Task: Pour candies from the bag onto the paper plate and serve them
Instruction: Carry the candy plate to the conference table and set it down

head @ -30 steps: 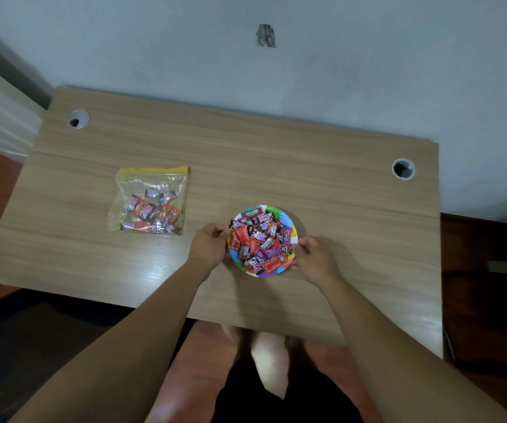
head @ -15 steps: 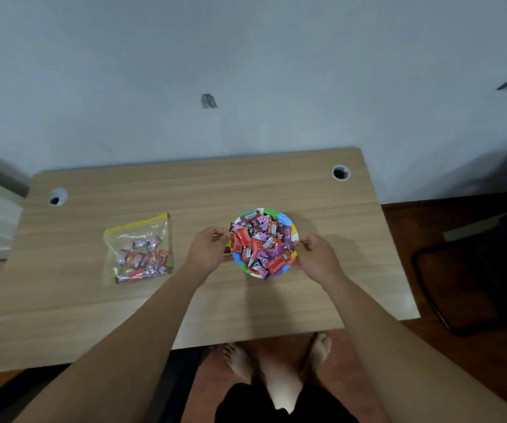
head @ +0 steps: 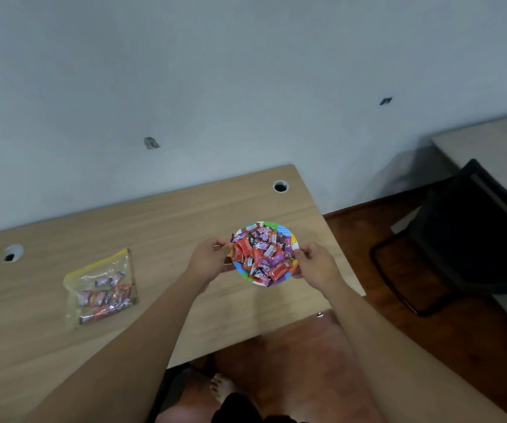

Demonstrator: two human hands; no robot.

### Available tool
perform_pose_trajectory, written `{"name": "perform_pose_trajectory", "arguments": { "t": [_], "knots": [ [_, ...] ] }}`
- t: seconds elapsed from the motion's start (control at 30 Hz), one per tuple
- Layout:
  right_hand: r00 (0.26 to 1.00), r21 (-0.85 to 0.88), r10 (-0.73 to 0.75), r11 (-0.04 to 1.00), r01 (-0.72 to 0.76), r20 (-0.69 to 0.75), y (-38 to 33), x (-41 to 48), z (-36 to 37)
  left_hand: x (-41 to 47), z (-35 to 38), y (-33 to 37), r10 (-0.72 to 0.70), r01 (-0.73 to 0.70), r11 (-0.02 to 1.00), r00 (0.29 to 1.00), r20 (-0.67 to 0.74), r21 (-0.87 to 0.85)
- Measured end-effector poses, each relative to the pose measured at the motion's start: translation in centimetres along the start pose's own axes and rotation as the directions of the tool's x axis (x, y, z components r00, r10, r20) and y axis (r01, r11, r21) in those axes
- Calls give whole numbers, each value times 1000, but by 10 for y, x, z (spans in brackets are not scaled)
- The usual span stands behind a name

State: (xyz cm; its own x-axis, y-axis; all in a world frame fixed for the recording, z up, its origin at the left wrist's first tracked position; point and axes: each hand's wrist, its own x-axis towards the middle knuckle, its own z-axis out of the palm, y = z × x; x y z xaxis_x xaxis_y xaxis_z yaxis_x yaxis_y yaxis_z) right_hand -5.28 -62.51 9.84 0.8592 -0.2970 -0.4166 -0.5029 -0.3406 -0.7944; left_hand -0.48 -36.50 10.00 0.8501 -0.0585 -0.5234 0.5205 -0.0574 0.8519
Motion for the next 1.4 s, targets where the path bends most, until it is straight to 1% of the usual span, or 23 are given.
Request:
{"name": "perform_pose_trajectory", "arguments": {
  "t": [0.1, 0.33, 0.5, 0.63, 0.8, 0.93, 1.07, 1.23, 1.4],
  "knots": [
    [999, 21, 5, 1000, -4, -32, 15, -15, -34, -19, 34, 1, 9, -9, 1000, 999, 38, 1],
    [994, -9, -8, 1000, 7, -111, 61, -57, -125, -62, 125, -4, 22, -25, 999, 993, 117, 22],
    [981, -87, -19, 996, 2, -195, 102, -94, -191, -94, 197, -13, 36, -47, 997, 983, 178, 59],
    [967, -62, 13, 998, -30, -256, 140, -123, -245, -120, 260, -22, 26, -48, 995, 973, 230, 87],
    [935, -10, 64, 997, -72, -349, 185, -160, -309, -153, 339, -30, 10, -64, 985, 950, 312, 162],
    [904, 72, 113, 993, -91, -413, 219, -191, -356, -177, 400, -35, 1, -87, 974, 925, 381, 210],
    [856, 160, 175, 981, -109, -486, 252, -220, -400, -195, 462, -37, -20, -130, 947, 889, 457, 294],
    [791, 246, 237, 963, -113, -564, 297, -247, -453, -217, 542, -38, -36, -192, 919, 827, 561, 343],
    [719, 284, 286, 950, -128, -633, 341, -261, -503, -228, 622, -44, -76, -220, 904, 762, 643, 368]
  ]
}}
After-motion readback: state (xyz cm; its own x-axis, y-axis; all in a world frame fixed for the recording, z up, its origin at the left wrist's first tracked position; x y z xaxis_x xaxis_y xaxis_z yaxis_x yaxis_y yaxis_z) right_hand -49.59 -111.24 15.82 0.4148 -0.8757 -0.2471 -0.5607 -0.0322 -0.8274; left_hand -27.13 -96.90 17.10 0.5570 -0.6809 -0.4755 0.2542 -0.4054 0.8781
